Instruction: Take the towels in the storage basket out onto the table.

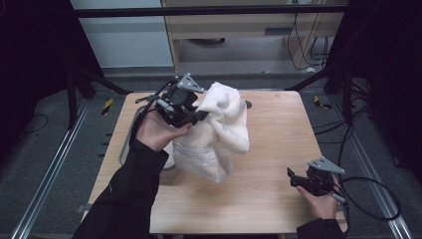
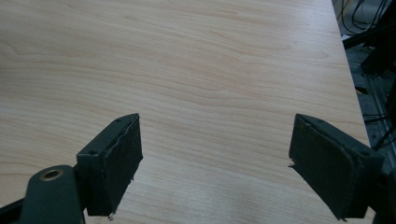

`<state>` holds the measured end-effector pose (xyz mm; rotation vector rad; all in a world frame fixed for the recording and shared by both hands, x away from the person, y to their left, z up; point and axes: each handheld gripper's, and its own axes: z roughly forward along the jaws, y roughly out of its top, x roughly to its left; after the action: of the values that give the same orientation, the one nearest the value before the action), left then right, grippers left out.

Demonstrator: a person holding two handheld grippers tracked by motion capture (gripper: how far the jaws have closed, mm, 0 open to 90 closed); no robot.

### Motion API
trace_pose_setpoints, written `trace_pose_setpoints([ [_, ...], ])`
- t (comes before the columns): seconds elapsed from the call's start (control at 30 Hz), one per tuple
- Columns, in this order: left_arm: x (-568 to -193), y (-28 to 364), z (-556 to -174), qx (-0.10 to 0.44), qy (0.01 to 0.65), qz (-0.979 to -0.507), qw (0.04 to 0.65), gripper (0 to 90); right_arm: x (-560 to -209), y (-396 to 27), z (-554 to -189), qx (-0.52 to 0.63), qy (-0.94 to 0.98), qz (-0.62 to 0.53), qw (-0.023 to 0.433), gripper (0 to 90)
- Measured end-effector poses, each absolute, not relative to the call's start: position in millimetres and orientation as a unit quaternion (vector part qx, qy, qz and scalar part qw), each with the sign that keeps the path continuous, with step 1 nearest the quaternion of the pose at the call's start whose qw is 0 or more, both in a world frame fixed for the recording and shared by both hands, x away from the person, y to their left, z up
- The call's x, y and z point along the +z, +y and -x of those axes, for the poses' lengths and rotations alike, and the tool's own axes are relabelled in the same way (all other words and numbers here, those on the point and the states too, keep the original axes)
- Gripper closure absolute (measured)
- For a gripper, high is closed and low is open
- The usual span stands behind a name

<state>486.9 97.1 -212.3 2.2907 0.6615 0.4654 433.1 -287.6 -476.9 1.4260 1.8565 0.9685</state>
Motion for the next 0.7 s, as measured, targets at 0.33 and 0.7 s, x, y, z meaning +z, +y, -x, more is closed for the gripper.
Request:
trace_pose_setpoints([
  [0.33, -247.4, 62.9, -501.7, 0.160, 0.239, -0.899, 0.331, 82.3, -475.7, -293.6, -432.4, 0.366, 0.685, -0.548, 0.309, 17.1],
  [0.7, -284.4, 33.5, -512.2, 0.148, 0.227, -0.911, 0.311, 82.1, -476.6, -293.7, -432.2, 0.366, 0.684, -0.551, 0.306, 17.2],
])
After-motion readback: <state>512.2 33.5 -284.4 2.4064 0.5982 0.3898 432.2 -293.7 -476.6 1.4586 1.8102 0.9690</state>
